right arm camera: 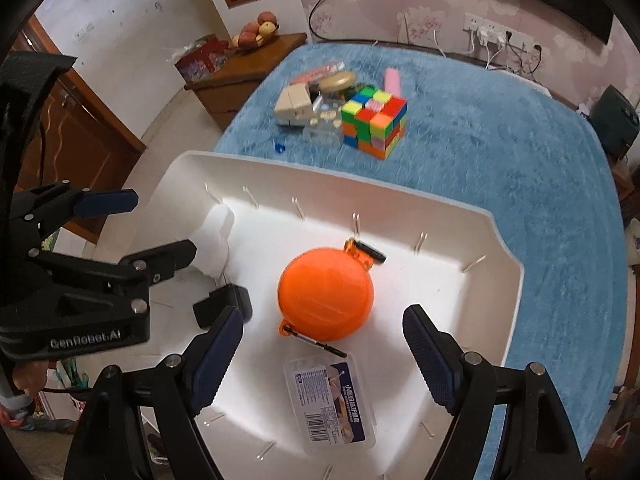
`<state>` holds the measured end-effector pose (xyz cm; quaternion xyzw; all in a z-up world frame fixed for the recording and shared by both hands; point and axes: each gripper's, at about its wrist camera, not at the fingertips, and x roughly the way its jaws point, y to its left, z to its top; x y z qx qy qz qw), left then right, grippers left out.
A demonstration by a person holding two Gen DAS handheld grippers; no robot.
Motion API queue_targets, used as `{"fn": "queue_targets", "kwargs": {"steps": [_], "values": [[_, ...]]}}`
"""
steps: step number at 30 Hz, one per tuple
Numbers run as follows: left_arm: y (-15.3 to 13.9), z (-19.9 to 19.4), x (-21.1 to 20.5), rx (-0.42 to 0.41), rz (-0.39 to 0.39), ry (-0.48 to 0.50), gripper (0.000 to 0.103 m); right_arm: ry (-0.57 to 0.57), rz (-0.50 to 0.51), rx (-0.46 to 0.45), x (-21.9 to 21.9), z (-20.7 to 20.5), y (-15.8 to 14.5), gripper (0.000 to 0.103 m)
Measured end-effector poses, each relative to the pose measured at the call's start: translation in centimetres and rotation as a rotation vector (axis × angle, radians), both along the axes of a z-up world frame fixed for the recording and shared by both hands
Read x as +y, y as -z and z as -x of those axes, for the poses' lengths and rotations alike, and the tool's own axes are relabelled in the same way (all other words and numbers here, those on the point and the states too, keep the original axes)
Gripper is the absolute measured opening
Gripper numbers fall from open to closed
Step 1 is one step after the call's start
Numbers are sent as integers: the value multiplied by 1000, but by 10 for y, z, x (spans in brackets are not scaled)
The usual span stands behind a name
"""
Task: Organize rigid objects
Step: 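Withdraw both tools from the tray back toward the remaining items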
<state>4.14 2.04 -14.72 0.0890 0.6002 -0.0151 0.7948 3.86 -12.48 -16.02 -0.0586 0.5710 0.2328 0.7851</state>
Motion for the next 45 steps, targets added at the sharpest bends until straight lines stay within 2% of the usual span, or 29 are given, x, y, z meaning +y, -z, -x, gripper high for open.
{"fn": "queue_targets", "kwargs": {"steps": [10, 15, 19, 25, 31, 35, 39, 45], "values": [[-51, -33, 18, -123, 46, -17, 81, 80, -63, -96, -5, -23, -46, 83], [-70, -62, 31, -194, 38, -33, 81, 124, -33, -132, -4, -41, -52, 83], [-74, -81, 41, -212, 38, -44, 84, 168, -20, -117, -4, -61, -48, 83], [-53, -122, 48, -137, 90, -59, 85, 240, -29, -56, -6, -102, -33, 83], [-5, -170, 44, -20, 99, -84, 85, 308, -47, -4, -7, -147, -14, 83], [26, -197, 44, 55, 99, -139, 85, 344, -57, 32, -6, -171, -1, 83], [48, -213, 45, 115, 95, -193, 85, 350, -51, 54, 1, -186, 12, 83], [61, -221, 48, 158, 96, -239, 85, 338, -22, 70, 16, -195, 32, 83]]}}
